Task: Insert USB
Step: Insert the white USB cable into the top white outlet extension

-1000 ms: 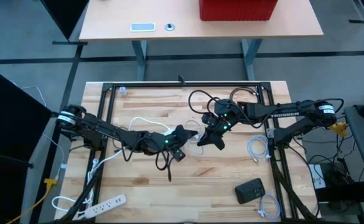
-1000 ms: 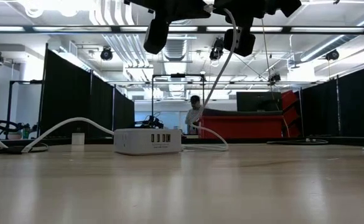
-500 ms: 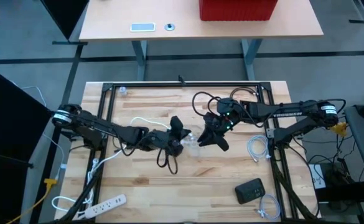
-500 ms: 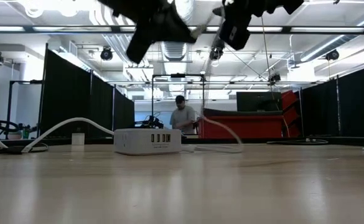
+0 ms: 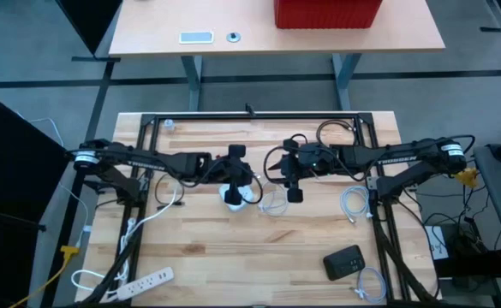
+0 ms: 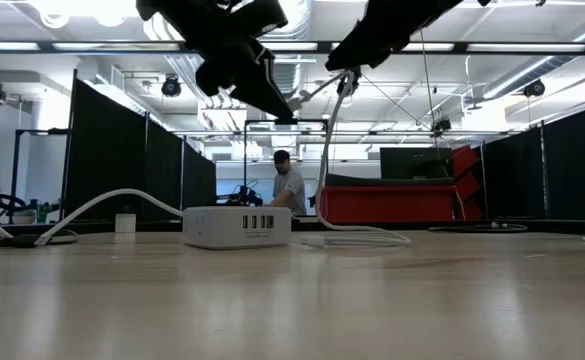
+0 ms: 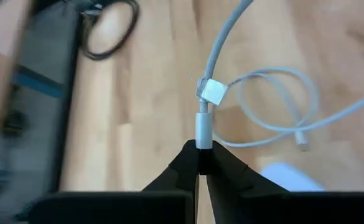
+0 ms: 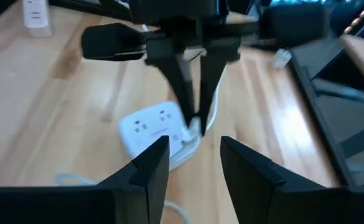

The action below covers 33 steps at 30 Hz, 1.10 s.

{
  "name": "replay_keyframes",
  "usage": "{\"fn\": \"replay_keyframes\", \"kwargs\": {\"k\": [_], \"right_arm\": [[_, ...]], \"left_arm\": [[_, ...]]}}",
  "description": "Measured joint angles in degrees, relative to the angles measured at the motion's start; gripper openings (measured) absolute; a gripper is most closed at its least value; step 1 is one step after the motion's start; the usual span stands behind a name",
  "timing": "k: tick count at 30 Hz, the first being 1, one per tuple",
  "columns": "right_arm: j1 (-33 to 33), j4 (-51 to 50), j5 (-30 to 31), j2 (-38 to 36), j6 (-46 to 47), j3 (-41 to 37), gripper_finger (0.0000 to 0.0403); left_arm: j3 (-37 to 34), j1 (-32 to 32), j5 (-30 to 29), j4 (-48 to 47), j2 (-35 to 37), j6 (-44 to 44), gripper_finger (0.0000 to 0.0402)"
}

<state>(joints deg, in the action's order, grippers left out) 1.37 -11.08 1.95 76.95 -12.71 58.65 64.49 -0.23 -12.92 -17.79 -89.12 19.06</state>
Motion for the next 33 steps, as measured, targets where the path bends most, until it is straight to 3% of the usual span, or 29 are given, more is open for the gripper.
{"fn": "replay_keyframes", "kwargs": {"k": [3,21,33], "right_arm": [[0.0,1.8,1.1,2.1,-1.4,0.0,0.0113],[0.0,4.3,1.3,12.8,4.3,4.2,0.0053],[0.0,1.1,1.2,13.9,3.6,6.9,0.0035]], "left_arm": [[0.6,0.3,2.2,0.2,0.0,-1.6,0.0007],[1.0,0.4,2.8,-2.0,-0.1,-4.9,0.0007],[1.0,0.4,2.8,-3.8,-0.1,-6.1,0.0007]]}}
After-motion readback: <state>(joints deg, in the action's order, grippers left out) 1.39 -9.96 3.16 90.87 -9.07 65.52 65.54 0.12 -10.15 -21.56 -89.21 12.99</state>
